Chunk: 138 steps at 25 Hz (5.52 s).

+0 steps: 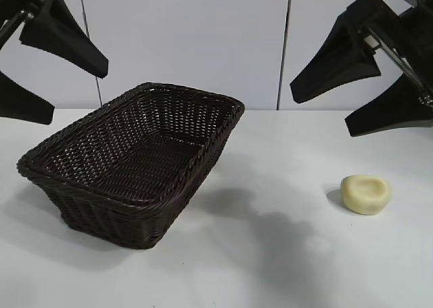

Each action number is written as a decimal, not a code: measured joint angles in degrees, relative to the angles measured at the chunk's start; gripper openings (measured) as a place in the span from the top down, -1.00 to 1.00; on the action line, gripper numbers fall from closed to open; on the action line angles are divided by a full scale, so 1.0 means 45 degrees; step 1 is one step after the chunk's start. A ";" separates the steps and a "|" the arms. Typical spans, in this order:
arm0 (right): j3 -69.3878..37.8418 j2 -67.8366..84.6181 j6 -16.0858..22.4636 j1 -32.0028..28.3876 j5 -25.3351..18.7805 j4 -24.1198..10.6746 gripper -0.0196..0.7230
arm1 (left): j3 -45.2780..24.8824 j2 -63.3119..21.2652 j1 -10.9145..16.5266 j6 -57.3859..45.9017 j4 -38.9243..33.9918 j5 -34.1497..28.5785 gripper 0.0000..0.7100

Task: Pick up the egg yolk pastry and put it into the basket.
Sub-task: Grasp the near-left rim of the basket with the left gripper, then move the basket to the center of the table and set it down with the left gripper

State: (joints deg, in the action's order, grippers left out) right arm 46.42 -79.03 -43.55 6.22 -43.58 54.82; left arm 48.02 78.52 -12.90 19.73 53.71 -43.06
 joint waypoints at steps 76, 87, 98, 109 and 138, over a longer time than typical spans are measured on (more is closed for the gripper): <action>0.0000 -0.0004 0.0053 0.0000 0.0000 -0.0014 -0.84 | -0.0801 0.4302 -0.3111 -1.8788 -0.8923 0.5961 0.62; 0.0000 -0.0004 0.0053 0.0000 0.0000 -0.0029 -0.84 | -0.0772 0.4302 -0.3128 -1.8752 -0.8603 0.5767 0.73; 0.0000 -0.0004 0.0053 0.0000 0.0000 -0.0057 -0.84 | 0.2277 0.4384 -0.2096 -1.6453 -0.9875 0.2125 0.73; 0.0000 -0.0004 0.0053 0.0000 0.0000 -0.0186 -0.84 | 0.4043 0.4402 0.0985 -0.7139 -0.6001 -0.0854 0.73; 0.0000 -0.0004 0.0053 0.0000 0.0000 -0.0251 -0.84 | 0.6201 0.7450 0.0235 -0.3100 -0.5589 -0.2765 0.73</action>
State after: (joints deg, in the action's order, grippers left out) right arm 46.42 -79.05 -43.31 6.22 -43.58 53.69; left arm 75.92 112.05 -11.84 5.78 28.55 -55.50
